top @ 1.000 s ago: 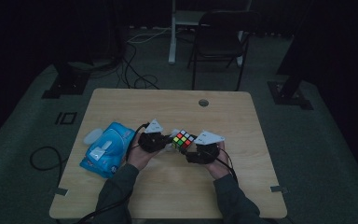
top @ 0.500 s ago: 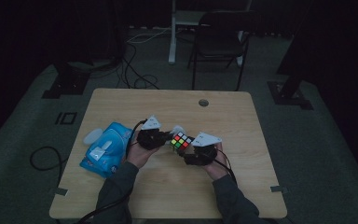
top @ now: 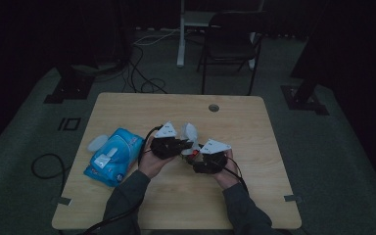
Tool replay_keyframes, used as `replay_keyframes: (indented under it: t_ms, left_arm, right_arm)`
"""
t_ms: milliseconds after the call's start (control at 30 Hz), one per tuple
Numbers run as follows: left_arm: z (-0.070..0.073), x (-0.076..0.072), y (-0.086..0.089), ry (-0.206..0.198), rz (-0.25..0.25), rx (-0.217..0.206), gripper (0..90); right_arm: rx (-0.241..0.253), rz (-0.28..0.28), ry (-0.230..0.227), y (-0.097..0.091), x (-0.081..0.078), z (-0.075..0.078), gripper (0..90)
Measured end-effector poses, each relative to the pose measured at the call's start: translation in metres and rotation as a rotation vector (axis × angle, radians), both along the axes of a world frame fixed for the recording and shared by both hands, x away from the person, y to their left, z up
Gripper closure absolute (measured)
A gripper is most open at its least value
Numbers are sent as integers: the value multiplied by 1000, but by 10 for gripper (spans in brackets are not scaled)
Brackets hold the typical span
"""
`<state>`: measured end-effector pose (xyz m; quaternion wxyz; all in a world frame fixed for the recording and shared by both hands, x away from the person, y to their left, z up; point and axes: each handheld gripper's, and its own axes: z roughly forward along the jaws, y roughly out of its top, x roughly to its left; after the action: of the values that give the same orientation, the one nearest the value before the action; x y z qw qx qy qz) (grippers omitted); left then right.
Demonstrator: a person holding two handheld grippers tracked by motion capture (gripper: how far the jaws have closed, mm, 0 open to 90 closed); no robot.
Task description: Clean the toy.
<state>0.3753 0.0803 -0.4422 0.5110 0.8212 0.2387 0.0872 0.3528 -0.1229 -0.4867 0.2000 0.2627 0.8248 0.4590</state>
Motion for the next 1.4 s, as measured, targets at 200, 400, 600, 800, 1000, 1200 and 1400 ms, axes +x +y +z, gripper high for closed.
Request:
replay_keyframes:
  t_ms: [200,400,600,800,1000,1200,1400]
  left_arm:
    - [0,-4,-5,14,-28,10,755]
    - [4,-6,-6,36,-69,-5,720]
    - [1,-8,-7,32,-41,20,896]
    - [5,-10,-8,40,-85,2,852]
    - [10,-10,-4,12,-73,-19,660]
    - [16,-9,3,-13,-62,-27,657]
    - [21,-5,10,-30,-21,-34,663]
  right_arm:
    - [1,-8,4,-3,1,-1,344]
    - [3,-14,4,-3,2,-1,344]
    - [5,-16,4,-4,2,-1,344]
    - [15,-19,2,-5,2,0,344]
    - [13,-19,4,-5,2,0,344]
    - [13,-17,1,-5,2,0,344]
    - [15,-17,3,-4,2,0,344]
